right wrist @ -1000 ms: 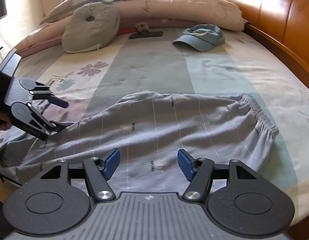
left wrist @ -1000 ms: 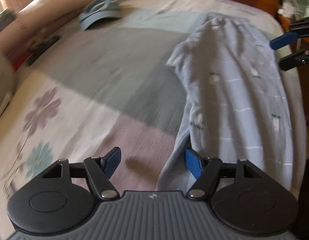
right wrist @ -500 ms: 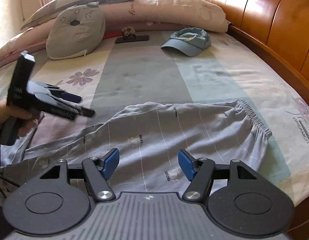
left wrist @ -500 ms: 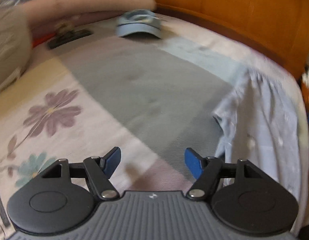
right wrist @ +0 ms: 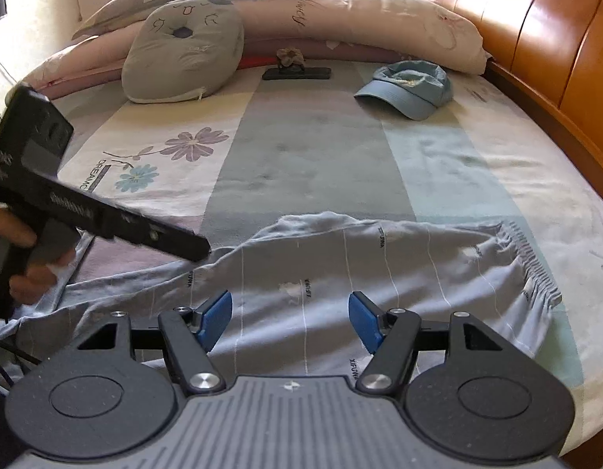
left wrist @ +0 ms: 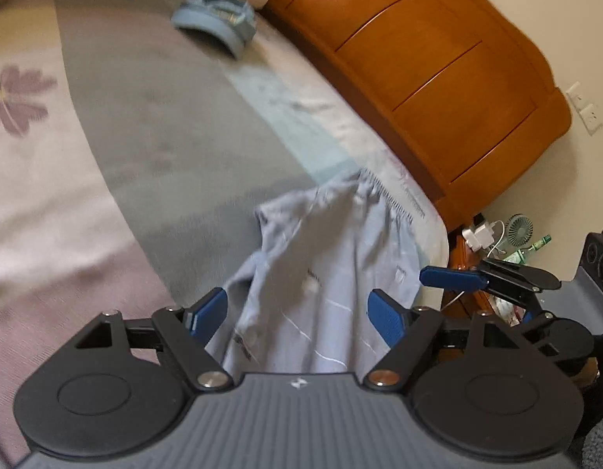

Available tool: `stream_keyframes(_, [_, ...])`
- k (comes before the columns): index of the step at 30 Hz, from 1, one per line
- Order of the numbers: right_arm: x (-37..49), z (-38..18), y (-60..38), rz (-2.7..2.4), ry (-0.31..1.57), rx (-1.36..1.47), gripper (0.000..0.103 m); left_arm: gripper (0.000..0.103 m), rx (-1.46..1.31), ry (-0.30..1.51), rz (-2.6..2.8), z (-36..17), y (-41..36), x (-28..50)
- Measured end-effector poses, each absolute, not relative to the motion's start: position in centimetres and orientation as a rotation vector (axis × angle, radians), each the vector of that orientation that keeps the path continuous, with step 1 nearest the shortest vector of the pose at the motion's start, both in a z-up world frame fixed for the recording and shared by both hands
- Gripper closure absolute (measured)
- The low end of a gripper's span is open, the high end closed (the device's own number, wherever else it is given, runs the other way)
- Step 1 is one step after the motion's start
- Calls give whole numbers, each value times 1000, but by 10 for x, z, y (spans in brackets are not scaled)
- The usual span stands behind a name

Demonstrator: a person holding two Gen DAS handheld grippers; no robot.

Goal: Fold clothes

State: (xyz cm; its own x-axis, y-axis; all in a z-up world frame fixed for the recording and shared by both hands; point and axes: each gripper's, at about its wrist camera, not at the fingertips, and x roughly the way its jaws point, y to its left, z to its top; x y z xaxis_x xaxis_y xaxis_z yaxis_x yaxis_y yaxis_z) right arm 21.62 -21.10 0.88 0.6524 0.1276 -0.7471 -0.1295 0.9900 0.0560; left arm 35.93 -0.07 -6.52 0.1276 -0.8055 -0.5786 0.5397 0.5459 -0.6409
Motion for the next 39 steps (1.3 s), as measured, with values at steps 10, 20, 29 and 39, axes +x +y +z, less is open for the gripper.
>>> stream_keyframes(10, [215,-18,-261,182,855,108,32,23,-230,1098,-964,-71,-48,366])
stream_keyframes(20, [222,-28,-300,235,838,163,32,20,-468,1084,-969,-82,-78,390])
stream_keyframes(29, [211,-39,-324,209,857,192,32,19,-571,976,-879,-71,-74,420])
stream_keyframes(39, [214,-44,-333,209,848,190,31,19,-296,894,-816,-30,-60,414])
